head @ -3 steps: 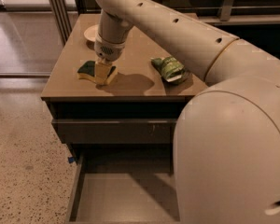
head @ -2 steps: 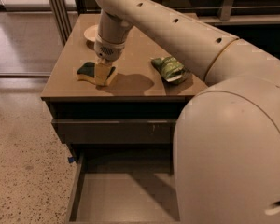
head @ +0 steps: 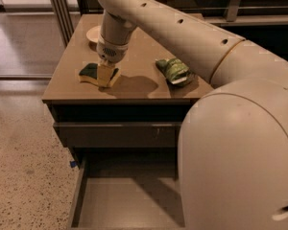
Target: Place sponge into middle drawer
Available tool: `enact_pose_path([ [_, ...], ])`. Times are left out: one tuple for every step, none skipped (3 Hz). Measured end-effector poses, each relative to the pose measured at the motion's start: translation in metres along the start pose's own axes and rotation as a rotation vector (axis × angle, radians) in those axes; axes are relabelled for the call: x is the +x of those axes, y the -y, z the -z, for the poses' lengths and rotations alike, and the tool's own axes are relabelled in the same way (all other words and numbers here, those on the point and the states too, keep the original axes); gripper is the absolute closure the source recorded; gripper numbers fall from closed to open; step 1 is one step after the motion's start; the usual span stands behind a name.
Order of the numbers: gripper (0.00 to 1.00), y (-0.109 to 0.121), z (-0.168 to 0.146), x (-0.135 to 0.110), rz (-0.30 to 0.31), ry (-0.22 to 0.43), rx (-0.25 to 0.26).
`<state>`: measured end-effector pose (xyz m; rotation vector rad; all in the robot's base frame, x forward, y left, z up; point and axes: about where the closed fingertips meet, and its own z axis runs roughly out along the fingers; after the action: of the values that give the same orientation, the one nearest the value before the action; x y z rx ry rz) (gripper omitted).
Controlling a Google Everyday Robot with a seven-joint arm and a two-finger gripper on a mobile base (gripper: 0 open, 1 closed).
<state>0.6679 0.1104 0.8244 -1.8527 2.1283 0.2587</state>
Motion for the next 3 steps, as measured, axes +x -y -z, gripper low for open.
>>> enact_pose_path([
  [1.00, -0.007, 0.008, 0.002, 0.012, 0.020, -0.008],
  [1.00, -0.028, 0.031, 0.004, 0.049, 0.069, -0.023],
  [1.00, -0.057, 0.066, 0.006, 0.099, 0.110, -0.026],
])
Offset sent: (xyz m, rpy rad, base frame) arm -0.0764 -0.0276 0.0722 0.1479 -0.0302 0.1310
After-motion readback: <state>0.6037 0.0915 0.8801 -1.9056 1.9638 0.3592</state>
